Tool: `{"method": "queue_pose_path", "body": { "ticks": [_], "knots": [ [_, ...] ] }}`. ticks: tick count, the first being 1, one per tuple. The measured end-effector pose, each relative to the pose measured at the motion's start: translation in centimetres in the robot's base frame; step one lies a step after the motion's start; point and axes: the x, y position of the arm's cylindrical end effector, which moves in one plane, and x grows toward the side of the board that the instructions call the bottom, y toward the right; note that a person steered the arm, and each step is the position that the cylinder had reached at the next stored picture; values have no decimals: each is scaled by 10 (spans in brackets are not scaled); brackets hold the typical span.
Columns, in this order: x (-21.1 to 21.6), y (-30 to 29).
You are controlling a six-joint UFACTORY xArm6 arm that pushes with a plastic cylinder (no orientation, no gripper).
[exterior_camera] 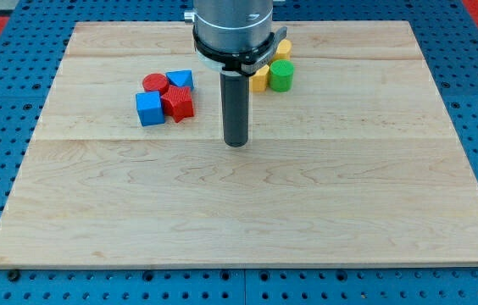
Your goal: Separate the yellow blocks from green blocks
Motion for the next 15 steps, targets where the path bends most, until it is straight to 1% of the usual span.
{"method": "queue_pose_path", "body": {
  "ticks": [6,7,8,9,10,11,13,14,15],
  "knots": [
    [0,-2],
    [0,7],
    [-5,32],
    [-25,60],
    [-47,76],
    [-91,107],
    [-209,145],
    [-223,116],
    [-191,87]
  ]
}}
